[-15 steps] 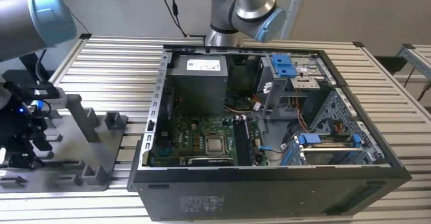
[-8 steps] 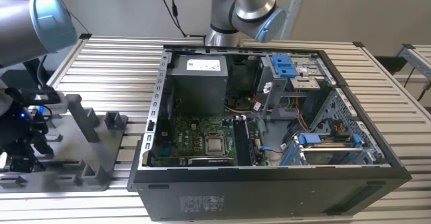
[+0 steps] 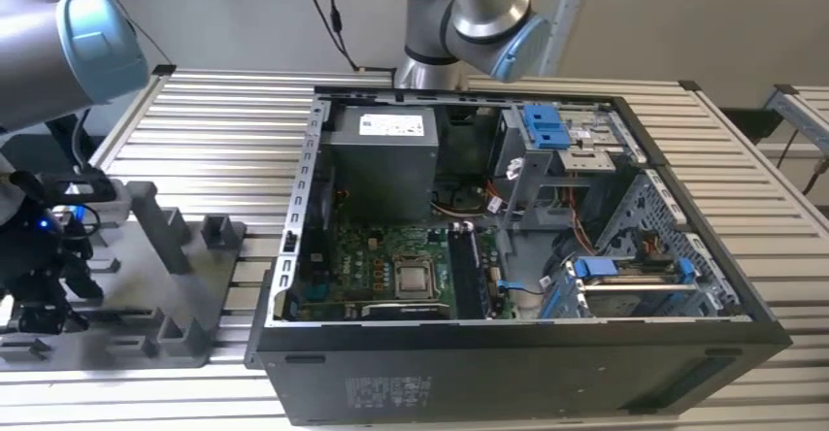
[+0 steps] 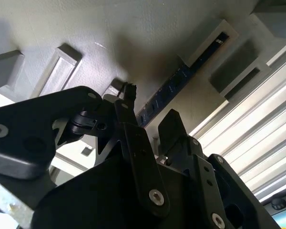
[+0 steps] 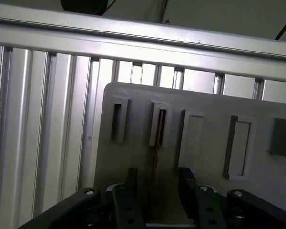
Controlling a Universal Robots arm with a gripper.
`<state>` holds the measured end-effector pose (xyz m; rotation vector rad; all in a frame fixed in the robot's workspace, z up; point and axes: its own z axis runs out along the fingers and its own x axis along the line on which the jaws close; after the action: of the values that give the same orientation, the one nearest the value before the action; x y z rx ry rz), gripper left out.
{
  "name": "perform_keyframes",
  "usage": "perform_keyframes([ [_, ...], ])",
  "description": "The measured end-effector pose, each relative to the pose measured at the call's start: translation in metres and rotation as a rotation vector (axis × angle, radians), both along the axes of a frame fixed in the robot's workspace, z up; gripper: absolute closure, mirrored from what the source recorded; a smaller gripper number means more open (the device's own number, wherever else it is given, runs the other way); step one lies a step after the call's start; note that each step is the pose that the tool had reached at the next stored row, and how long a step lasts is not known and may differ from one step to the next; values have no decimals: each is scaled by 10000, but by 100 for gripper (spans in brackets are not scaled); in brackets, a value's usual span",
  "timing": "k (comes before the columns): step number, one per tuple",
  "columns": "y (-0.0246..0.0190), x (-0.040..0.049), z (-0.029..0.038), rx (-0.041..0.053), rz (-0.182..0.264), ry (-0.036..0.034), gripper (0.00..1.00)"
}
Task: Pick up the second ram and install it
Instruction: 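Pick up the second ram and move it above second insertion slot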
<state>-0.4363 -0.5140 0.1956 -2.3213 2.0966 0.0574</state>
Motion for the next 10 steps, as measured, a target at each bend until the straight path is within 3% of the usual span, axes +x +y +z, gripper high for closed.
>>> perform_keyframes([
  [3,0,0,0,-1,1,1,54],
  [5,0,0,0,-1,1,0,67],
  [10,0,0,-1,-1,0,1,73],
])
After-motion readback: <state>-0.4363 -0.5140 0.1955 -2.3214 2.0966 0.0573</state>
